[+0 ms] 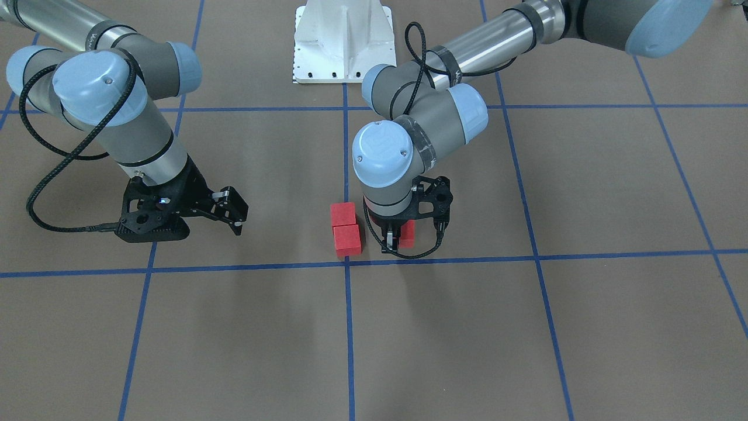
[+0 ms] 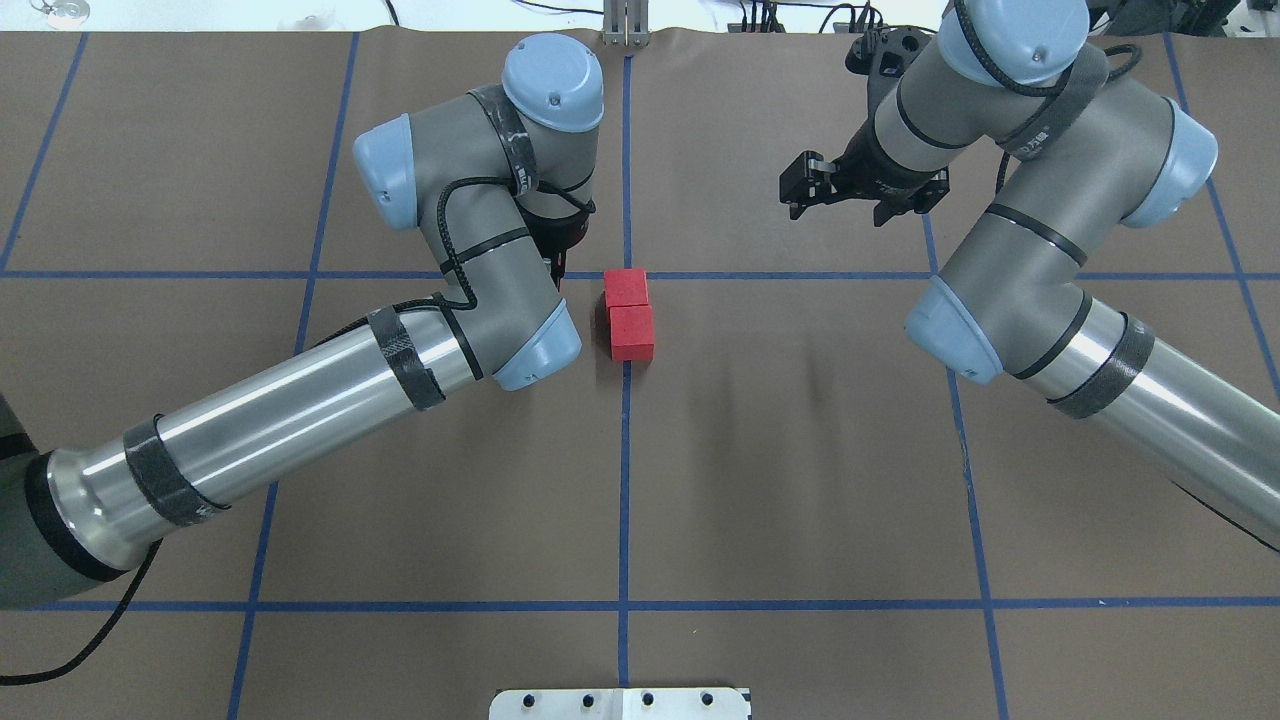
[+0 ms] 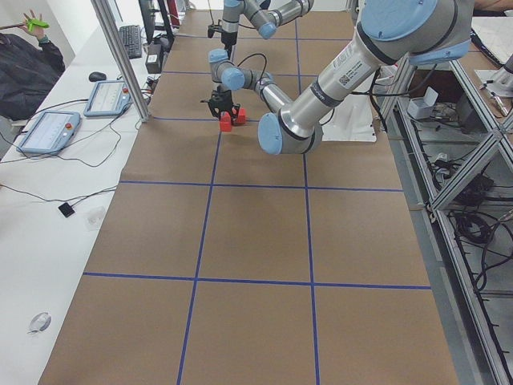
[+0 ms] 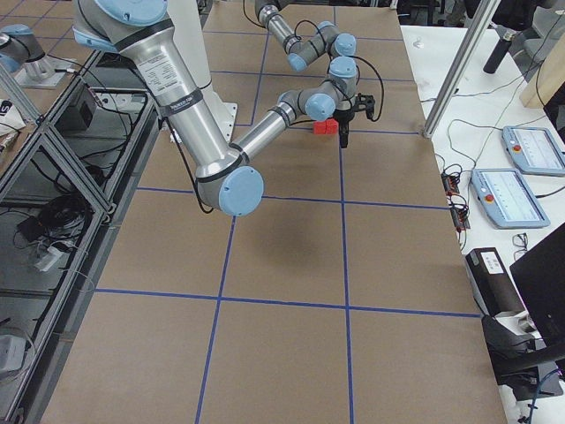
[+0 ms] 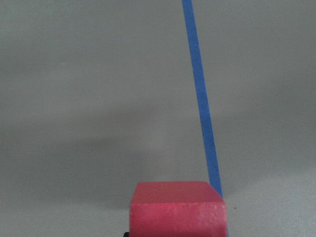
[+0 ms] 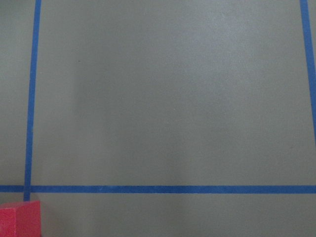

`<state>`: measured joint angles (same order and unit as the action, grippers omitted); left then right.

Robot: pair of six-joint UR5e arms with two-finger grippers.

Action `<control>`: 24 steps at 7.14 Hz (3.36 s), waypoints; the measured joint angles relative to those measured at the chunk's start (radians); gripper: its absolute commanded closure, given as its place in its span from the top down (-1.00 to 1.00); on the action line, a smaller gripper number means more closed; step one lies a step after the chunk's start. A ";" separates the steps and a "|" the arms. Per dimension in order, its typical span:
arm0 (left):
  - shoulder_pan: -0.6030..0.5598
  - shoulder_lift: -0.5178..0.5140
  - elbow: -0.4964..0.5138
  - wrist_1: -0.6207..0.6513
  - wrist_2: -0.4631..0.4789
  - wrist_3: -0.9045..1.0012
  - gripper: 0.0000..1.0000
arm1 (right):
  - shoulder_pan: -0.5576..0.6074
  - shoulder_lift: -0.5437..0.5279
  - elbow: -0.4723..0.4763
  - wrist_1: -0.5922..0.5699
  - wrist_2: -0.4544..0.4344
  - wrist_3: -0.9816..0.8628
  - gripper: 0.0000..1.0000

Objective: Form red blocks into L shape at center
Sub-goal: 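Lower the red cube beside the two-cube column at center, then press the held cube against the column's side with the left gripper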

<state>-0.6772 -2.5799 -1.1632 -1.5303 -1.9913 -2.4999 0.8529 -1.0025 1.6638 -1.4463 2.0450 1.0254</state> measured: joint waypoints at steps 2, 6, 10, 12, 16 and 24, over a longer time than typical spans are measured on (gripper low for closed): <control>0.000 -0.016 0.021 -0.028 -0.004 -0.050 -1.00 | 0.000 -0.001 0.001 0.001 0.000 -0.001 0.98; 0.018 -0.067 0.128 -0.114 -0.006 -0.114 -1.00 | 0.000 -0.003 -0.001 0.001 0.000 -0.004 0.98; 0.053 -0.068 0.134 -0.115 -0.004 -0.122 -1.00 | 0.000 -0.004 -0.001 0.000 0.000 -0.004 0.98; 0.057 -0.067 0.134 -0.113 -0.004 -0.123 -1.00 | 0.000 -0.004 -0.002 0.000 0.000 -0.004 0.98; 0.055 -0.065 0.134 -0.119 -0.003 -0.124 -1.00 | 0.000 -0.006 -0.002 0.000 0.000 -0.004 0.98; 0.050 -0.065 0.132 -0.121 -0.001 -0.150 -1.00 | 0.000 -0.005 -0.005 0.001 -0.003 -0.007 0.98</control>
<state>-0.6272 -2.6446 -1.0308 -1.6516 -1.9927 -2.6497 0.8529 -1.0072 1.6586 -1.4457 2.0421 1.0181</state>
